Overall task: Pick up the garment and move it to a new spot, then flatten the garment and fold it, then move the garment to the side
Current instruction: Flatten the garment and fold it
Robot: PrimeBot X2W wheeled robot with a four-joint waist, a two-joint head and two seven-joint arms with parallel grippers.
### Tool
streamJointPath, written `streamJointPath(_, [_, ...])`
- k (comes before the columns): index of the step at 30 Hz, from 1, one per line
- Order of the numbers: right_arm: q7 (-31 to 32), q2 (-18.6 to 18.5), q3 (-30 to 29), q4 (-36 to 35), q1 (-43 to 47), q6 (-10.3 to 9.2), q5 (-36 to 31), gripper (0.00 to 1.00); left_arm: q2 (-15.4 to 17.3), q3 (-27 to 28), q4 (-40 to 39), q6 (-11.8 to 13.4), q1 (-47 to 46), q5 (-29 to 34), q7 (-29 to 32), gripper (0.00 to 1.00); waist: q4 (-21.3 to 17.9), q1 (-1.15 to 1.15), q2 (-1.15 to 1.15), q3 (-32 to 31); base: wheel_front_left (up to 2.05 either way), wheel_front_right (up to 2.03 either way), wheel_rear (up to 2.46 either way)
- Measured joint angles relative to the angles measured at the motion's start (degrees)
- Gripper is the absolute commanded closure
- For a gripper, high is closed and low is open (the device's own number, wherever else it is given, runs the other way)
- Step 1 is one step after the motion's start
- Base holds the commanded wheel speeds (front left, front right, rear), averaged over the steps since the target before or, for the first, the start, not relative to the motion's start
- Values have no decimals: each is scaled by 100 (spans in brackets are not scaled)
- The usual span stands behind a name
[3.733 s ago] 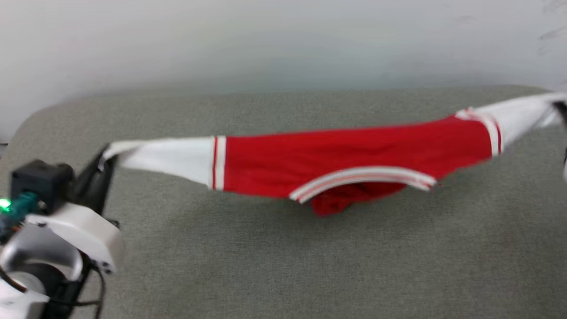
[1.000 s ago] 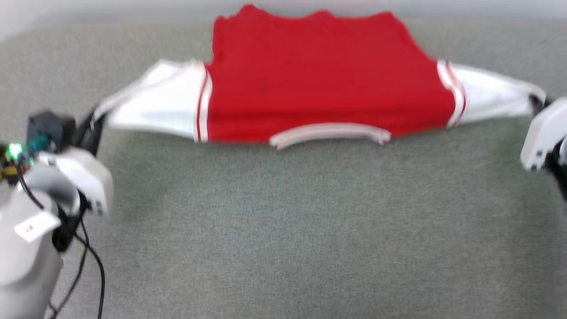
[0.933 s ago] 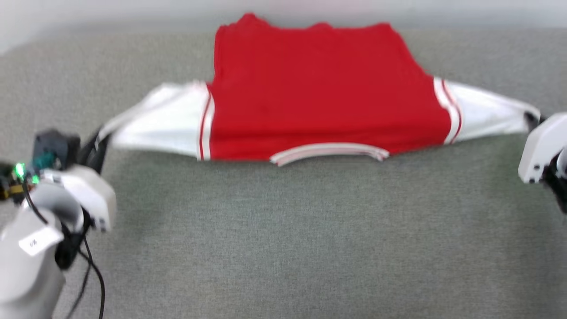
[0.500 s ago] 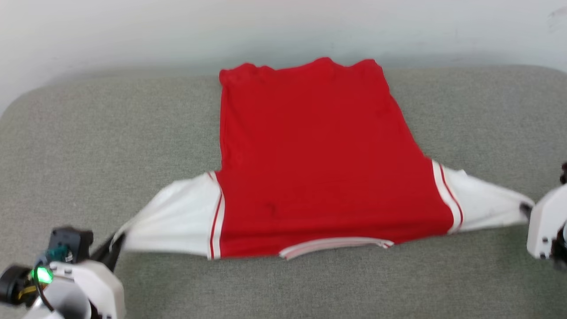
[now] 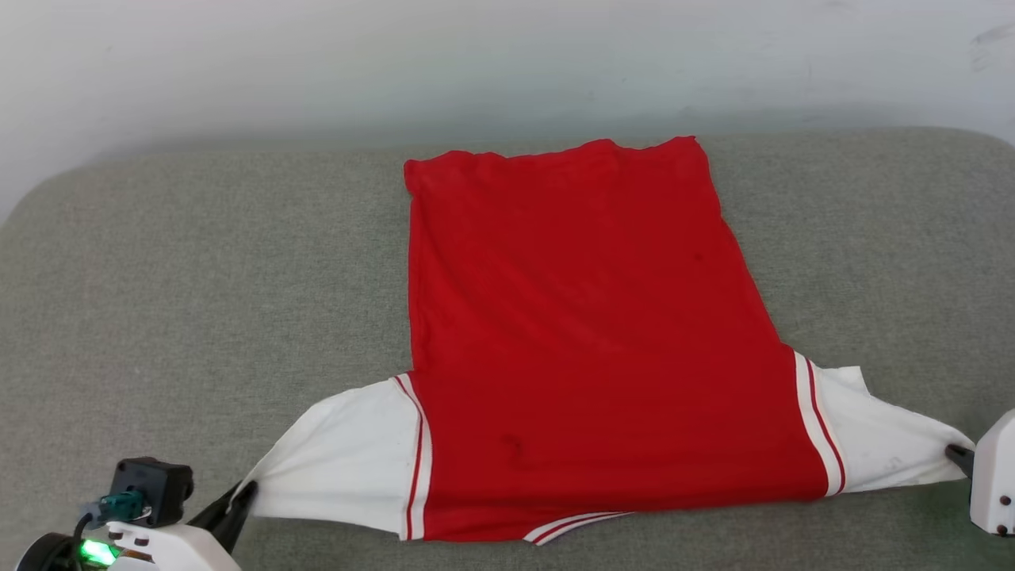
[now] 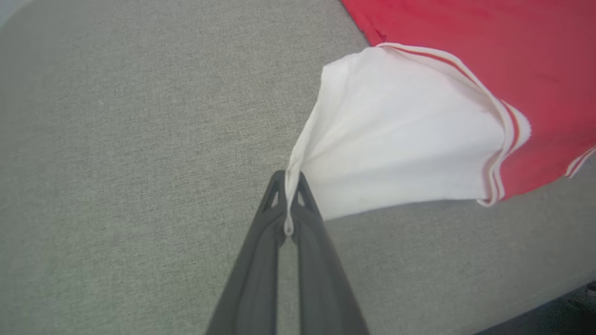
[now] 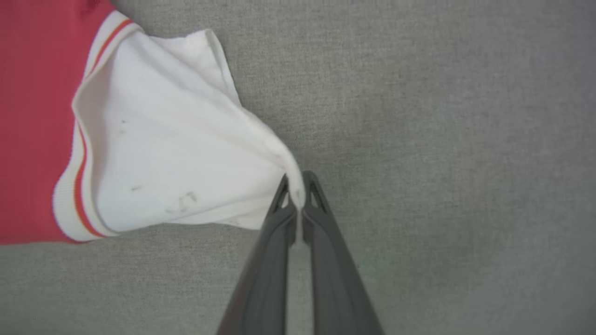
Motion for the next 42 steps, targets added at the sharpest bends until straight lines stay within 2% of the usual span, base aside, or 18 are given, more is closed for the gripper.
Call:
streamJointPath(1, [40, 25, -18, -91, 12, -1, -13, 100, 0, -11, -94, 0, 7, -32, 29, 100, 10, 0, 0, 24, 0, 0, 0])
streamJointPath(2, [67, 46, -49, -182, 10, -1, -33, 94, 0, -30, -176, -2, 7, -54, 75, 100, 22, 0, 0, 52, 0, 0, 0])
streamJointPath(3, [79, 52, -88, -270, 8, -1, -60, 40, 1, -48, -269, -4, 8, -80, 126, 100, 36, 1, 0, 85, 0, 0, 0])
streamJointPath(4, [80, 45, -103, -363, 6, -1, -112, 0, 8, -67, -350, -5, 9, -77, 171, 100, 52, 1, 0, 123, 0, 0, 0])
streamJointPath(12, [81, -25, -323, -1065, -354, -7, -47, 0, -4, -259, -1112, -103, -105, -77, 366, 100, 302, 1, 0, 541, 0, 0, 0])
streamJointPath(18, [553, 70, -339, -1390, -1265, -7, 163, 0, 71, -416, -1617, -146, -217, 8, 639, 100, 555, 2, 0, 994, 0, 0, 0])
streamJointPath(22, [989, -53, -230, -1477, -1973, -7, -20, 0, 77, -488, -1828, -198, -398, 97, 704, 100, 793, 2, 0, 1367, 0, 0, 0])
streamJointPath(28, [1613, -243, -102, -1301, -3078, -7, -325, 0, -43, -695, -1987, -312, -752, 386, 675, 100, 1248, 2, 0, 1936, 0, 0, 0])
streamJointPath(36, [2045, -639, 40, -632, -4430, -7, -854, 0, -401, -1016, -1940, -523, -1141, 543, 514, 100, 1913, 3, -1, 2609, 0, 0, 0])
streamJointPath(42, [2182, -820, -23, -118, -5037, -7, -1268, 0, -564, -1114, -1682, -680, -1332, 591, 344, 100, 2351, 2, 0, 2997, 0, 0, 0])
